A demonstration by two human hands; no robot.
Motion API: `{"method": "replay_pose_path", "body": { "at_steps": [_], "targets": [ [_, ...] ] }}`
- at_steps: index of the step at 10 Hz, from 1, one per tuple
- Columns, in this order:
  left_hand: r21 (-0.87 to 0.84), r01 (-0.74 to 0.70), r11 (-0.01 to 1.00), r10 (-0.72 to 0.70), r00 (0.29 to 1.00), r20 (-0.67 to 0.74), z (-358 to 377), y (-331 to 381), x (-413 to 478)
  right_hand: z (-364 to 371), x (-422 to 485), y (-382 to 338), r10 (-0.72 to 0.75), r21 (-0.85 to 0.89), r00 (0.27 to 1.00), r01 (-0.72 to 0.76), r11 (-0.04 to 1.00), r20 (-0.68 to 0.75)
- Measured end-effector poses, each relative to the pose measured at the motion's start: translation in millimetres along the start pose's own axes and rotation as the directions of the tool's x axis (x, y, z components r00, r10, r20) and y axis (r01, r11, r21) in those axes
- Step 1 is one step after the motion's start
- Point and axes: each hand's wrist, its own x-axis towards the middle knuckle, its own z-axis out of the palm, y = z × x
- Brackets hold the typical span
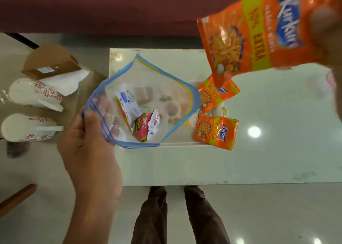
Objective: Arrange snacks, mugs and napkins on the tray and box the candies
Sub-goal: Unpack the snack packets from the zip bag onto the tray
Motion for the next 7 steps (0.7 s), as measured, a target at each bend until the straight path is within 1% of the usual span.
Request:
{"method": "replay_pose_path", "body": {
  "at_steps": [1,2,3,4,5,6,7],
  "targets": [
    [0.036,-0.008,0.999,0.008,1.000,-0.004,-1.7,-0.8,-0.6,-15.4,13.2,31.2,0.128,0.116,0.990,-0.121,0.986,-0.054],
    [0.038,-0.005,0.999,0.005,1.000,-0.010,-3.4,-4.8,1.3,15.3,12.8,77.1,0.293,0.038,0.956,-0.294,0.955,0.017],
    [0.047,0.000,0.999,0.000,1.000,-0.008,-7.4,-8.0,4.7,53.7,7.9,116.4,0.387,-0.093,0.916,-0.378,0.921,0.109],
    [0.064,0.000,0.998,0.000,1.000,-0.001,-9.1,-10.5,7.3,72.1,6.8,134.6,0.408,-0.162,0.905,-0.388,0.907,0.118],
    [0.070,0.008,0.997,-0.009,1.000,0.016,-8.3,-13.2,8.5,82.4,7.0,146.0,0.397,-0.198,0.912,-0.373,0.907,0.099],
    [0.090,-0.001,0.996,-0.003,0.999,0.043,-5.2,-13.7,7.1,85.7,9.2,152.1,0.371,-0.259,0.923,-0.334,0.906,0.106],
    [0.081,0.005,0.997,-0.011,0.998,0.068,-1.9,-15.1,6.1,84.0,10.6,152.9,0.373,-0.284,0.924,-0.335,0.898,0.089]
  ]
}}
